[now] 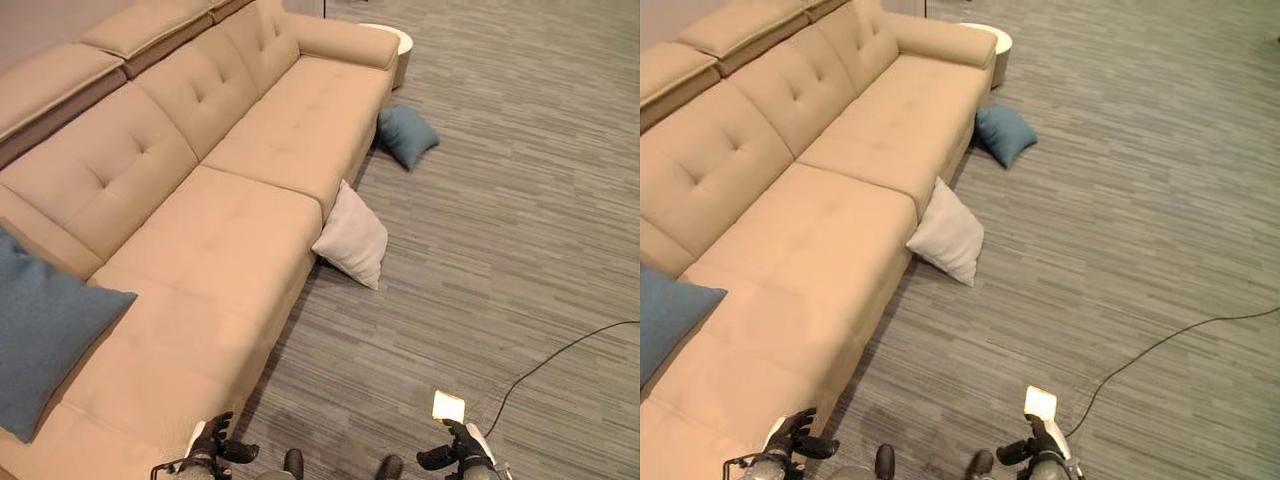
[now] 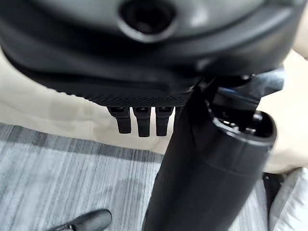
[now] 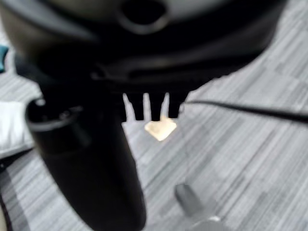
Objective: Pick up all the scattered cushions and arrange them neatly on the sofa.
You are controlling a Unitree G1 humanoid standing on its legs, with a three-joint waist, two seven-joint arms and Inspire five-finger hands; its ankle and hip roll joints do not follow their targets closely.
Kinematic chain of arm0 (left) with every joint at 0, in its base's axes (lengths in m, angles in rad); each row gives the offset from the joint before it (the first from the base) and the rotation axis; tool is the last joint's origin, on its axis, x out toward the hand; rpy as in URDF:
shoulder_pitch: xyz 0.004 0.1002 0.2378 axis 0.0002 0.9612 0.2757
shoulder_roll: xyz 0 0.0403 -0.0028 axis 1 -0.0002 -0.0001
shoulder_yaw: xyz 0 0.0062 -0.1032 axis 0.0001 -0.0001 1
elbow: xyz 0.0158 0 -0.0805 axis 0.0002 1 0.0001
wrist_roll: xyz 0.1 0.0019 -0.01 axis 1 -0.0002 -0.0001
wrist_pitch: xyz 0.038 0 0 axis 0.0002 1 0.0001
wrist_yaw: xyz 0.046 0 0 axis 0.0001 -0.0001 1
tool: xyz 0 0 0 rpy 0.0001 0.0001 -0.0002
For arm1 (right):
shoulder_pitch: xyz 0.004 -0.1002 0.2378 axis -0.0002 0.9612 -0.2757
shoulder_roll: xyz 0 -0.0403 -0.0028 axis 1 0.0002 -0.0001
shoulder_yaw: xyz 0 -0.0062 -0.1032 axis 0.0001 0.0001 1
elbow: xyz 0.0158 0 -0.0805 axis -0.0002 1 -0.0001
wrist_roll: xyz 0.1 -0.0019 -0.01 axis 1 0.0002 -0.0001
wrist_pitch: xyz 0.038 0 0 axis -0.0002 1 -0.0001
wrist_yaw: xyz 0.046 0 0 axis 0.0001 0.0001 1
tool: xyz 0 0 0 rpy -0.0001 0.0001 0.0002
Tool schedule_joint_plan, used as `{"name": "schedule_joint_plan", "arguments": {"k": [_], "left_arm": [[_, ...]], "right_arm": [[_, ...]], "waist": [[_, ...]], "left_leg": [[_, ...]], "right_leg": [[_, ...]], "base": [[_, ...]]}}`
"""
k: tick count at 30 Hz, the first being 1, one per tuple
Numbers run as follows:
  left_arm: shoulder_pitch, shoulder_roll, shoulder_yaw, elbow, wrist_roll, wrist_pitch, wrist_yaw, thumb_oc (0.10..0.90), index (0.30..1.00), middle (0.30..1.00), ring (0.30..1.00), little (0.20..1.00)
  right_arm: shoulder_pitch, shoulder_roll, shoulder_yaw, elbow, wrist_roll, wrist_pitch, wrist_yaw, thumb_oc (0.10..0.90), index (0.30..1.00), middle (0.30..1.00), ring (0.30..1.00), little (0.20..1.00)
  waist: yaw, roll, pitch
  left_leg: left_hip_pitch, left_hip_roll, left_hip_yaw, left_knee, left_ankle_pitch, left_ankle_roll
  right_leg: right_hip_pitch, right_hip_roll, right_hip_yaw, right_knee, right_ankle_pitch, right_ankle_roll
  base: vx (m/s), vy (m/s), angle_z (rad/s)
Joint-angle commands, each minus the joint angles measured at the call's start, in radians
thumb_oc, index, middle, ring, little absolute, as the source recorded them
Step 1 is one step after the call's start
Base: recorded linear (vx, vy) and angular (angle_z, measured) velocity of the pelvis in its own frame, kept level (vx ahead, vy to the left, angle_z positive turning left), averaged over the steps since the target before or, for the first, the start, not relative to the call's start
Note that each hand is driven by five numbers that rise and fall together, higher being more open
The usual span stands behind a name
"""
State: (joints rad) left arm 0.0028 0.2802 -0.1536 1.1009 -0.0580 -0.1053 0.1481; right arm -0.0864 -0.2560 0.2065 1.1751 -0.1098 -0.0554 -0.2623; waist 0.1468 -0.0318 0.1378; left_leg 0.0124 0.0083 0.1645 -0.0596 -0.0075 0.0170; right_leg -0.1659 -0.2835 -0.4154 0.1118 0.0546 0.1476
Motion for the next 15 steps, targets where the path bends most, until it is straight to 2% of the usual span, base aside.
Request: {"name": "schedule_joint_plan", "arguments": {"k": [1,3,5,6,7,8,9,10,12,14,15], "left_arm": [[-0.025,-0.015,-0.012,-0.01,0.004,-0.048,0.011,0.8,0.9,0.9,0.9,0.9],[-0.027,-0.018,-0.019,-0.018,-0.005,-0.048,0.01,0.8,0.9,0.9,0.9,0.9],[-0.031,-0.026,-0.032,-0.032,-0.011,-0.05,0.007,0.8,0.9,0.9,0.9,0.9],[-0.031,-0.027,-0.032,-0.032,-0.011,-0.05,0.007,0.8,0.9,0.9,0.9,0.9],[-0.039,-0.035,-0.043,-0.032,-0.012,-0.047,0.004,0.8,0.9,0.9,0.9,0.9],[-0.048,-0.043,-0.053,-0.048,-0.024,-0.045,0.006,0.8,0.9,0.9,0.9,0.9],[-0.048,-0.047,-0.051,-0.059,-0.034,-0.046,0.01,0.8,0.9,0.9,0.9,0.9],[-0.049,-0.049,-0.051,-0.066,-0.041,-0.046,0.009,0.8,0.9,0.9,0.9,0.9],[-0.047,-0.05,-0.057,-0.072,-0.044,-0.046,0.006,0.8,0.9,0.9,0.9,0.9],[-0.048,-0.05,-0.061,-0.064,-0.042,-0.043,0.005,0.8,0.9,0.9,0.9,0.9],[-0.049,-0.053,-0.062,-0.057,-0.036,-0.043,0.008,0.8,0.9,0.9,0.9,0.9]], "right_arm": [[-0.006,-0.083,-0.005,-0.035,-0.018,-0.005,-0.026,0.8,0.9,0.9,0.9,0.9],[0.002,-0.081,-0.01,-0.04,-0.011,-0.008,-0.029,0.8,0.9,0.9,0.9,0.9],[0.011,-0.084,-0.02,-0.049,0.006,-0.017,-0.037,0.8,0.9,0.9,0.9,0.9],[0.011,-0.085,-0.02,-0.049,0.006,-0.017,-0.037,0.8,0.9,0.9,0.9,0.9],[0.009,-0.088,-0.023,-0.047,0.012,-0.02,-0.045,0.8,0.9,0.9,0.9,0.9],[0.01,-0.091,-0.026,-0.045,0.023,-0.023,-0.06,0.8,0.9,0.9,0.9,0.9],[0.014,-0.093,-0.022,-0.041,0.023,-0.022,-0.063,0.8,0.9,0.9,0.9,0.9],[0.014,-0.092,-0.02,-0.042,0.024,-0.019,-0.062,0.8,0.9,0.9,0.9,0.9],[0.019,-0.089,-0.018,-0.043,0.029,-0.017,-0.057,0.8,0.9,0.9,0.9,0.9],[0.02,-0.088,-0.018,-0.037,0.028,-0.018,-0.061,0.8,0.9,0.9,0.9,0.9],[0.03,-0.08,-0.012,-0.052,0.019,-0.022,-0.068,0.8,0.9,0.9,0.9,0.9]], "waist": [[0.015,0.017,-0.014],[0.014,0.018,-0.021],[0.01,0.023,-0.024],[0.01,0.023,-0.024],[0.009,0.026,-0.02],[0.014,0.022,-0.005],[0.021,0.021,-0.001],[0.031,0.018,0.009],[0.049,0.003,0.019],[0.061,-0.009,0.023],[0.063,-0.011,0.022]], "left_leg": [[0.065,0.018,-0.086,0.054,-0.122,-0.035],[0.067,0.039,-0.087,0.072,-0.131,-0.05],[0.054,0.073,-0.078,0.14,-0.124,-0.074],[0.053,0.074,-0.079,0.142,-0.125,-0.075],[0.024,0.096,-0.076,0.212,-0.097,-0.091],[-0.065,0.133,-0.074,0.373,-0.043,-0.105],[-0.09,0.141,-0.081,0.422,-0.026,-0.104],[-0.122,0.119,-0.109,0.465,-0.023,-0.095],[-0.185,0.048,-0.156,0.475,-0.058,-0.083],[-0.22,0.016,-0.151,0.419,-0.092,-0.073],[-0.237,0.004,-0.142,0.381,-0.087,-0.068]], "right_leg": [[0.036,0.048,-0.048,-0.038,0.031,0.026],[0.041,0.058,-0.055,-0.045,0.022,0.015],[0.07,0.086,-0.069,-0.071,0.006,-0.002],[0.071,0.087,-0.07,-0.073,0.007,-0.002],[0.093,0.107,-0.076,-0.093,-0.002,-0.013],[0.127,0.126,-0.091,-0.129,-0.014,-0.037],[0.143,0.138,-0.095,-0.143,-0.025,-0.05],[0.154,0.147,-0.084,-0.154,-0.033,-0.058],[0.175,0.156,-0.057,-0.17,-0.043,-0.058],[0.198,0.161,-0.047,-0.185,-0.053,-0.05],[0.206,0.168,-0.044,-0.191,-0.059,-0.047]], "base": [[0.29,-0.199,-0.11],[0.27,-0.219,-0.12],[0.17,-0.209,-0.12],[0.1,-0.172,0.09],[0.1,-0.258,0.06],[0.14,-0.318,0.13],[0.15,-0.268,0.13],[0.15,-0.131,0.24],[0.19,-0.092,-0.13],[0.22,-0.075,-0.27],[0.22,-0.032,-0.3]]}}
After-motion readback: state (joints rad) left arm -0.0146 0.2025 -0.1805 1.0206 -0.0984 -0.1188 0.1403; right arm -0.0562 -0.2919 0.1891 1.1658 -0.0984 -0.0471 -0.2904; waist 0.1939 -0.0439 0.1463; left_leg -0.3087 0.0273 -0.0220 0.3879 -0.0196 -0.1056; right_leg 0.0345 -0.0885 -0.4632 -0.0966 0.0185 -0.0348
